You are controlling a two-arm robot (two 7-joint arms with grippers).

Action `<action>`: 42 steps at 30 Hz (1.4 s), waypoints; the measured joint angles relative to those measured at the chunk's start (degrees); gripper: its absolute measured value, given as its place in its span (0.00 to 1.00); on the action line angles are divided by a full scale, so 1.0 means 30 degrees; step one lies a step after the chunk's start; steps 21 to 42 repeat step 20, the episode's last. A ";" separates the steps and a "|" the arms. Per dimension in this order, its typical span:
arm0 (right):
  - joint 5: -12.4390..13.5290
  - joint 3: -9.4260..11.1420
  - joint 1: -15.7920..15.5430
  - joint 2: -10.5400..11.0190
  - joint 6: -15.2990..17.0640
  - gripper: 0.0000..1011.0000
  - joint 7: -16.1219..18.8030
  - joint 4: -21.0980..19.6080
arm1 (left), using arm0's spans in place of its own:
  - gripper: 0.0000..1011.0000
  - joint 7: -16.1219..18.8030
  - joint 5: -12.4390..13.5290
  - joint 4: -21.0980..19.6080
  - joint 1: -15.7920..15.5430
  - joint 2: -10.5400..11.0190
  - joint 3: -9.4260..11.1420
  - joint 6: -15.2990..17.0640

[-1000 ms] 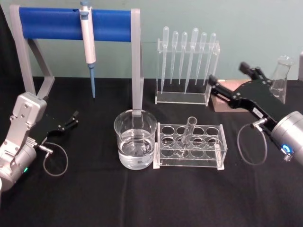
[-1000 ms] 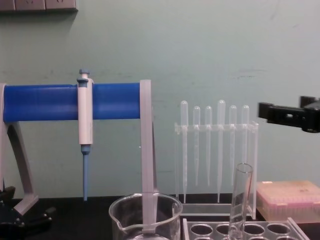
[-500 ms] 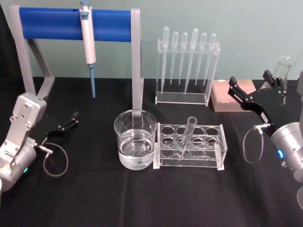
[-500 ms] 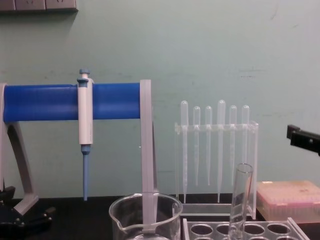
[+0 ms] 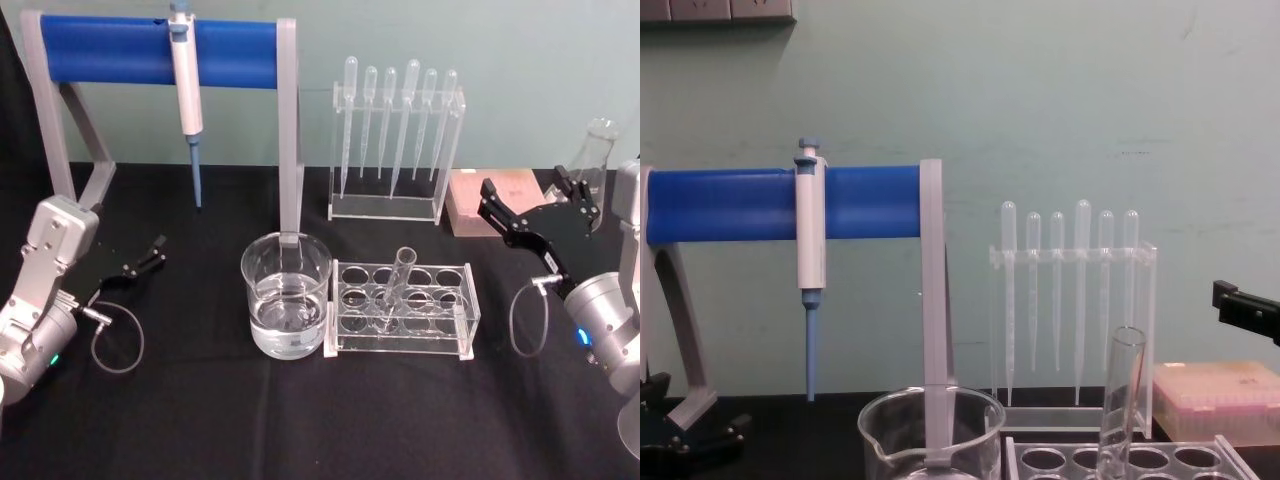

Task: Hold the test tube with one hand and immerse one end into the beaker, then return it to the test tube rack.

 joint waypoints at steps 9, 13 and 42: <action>0.0028 -0.0002 0.0000 0.0009 0.0000 0.99 -0.0001 -0.0002 | 0.99 0.0000 0.0000 0.0000 0.0000 -0.0001 0.0001 -0.0001; 0.0047 -0.0003 0.0000 0.0016 0.0000 0.99 -0.0001 -0.0004 | 0.99 0.0000 0.0000 0.0000 0.0000 -0.0001 0.0001 0.0000; 0.0059 -0.0003 -0.0001 0.0017 -0.0001 0.99 -0.0002 -0.0010 | 0.99 0.0000 0.0000 0.0000 0.0000 -0.0002 0.0001 0.0000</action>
